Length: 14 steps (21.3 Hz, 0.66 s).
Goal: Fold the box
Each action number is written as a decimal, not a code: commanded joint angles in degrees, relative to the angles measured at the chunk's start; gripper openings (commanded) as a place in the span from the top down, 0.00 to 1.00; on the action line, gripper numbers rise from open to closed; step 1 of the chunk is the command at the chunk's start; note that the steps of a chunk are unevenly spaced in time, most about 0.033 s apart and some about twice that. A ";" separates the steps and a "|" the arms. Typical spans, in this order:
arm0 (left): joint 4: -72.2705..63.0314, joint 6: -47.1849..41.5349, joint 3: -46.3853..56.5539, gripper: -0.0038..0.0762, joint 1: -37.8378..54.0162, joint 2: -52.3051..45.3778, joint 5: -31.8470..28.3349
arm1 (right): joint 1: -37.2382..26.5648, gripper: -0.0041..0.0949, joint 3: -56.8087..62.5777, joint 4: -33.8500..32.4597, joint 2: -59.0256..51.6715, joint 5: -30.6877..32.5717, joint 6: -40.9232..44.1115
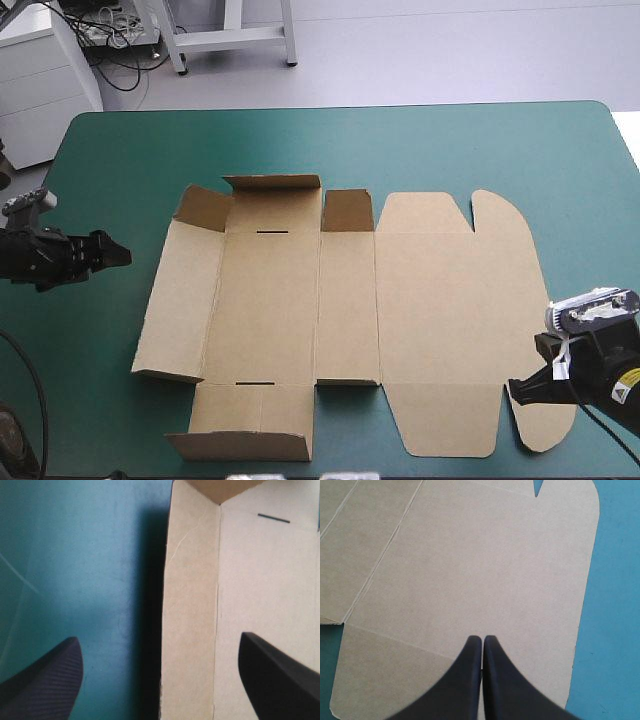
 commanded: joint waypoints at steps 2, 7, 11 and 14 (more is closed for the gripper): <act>-2.33 2.30 4.08 0.20 -0.64 -0.69 4.03 | -0.32 0.96 -1.38 0.09 0.15 -3.34 -0.55; -2.33 6.16 10.99 0.20 -4.71 -0.62 4.21 | -0.32 0.96 -1.38 0.09 0.15 -3.34 -0.55; -2.61 7.35 13.48 0.20 -6.43 -0.55 4.21 | -0.32 0.96 -1.38 0.09 0.15 -3.34 -0.55; -2.61 7.78 13.87 0.20 -8.65 -0.25 3.56 | -0.32 0.96 -1.38 1.11 0.15 -3.13 -0.55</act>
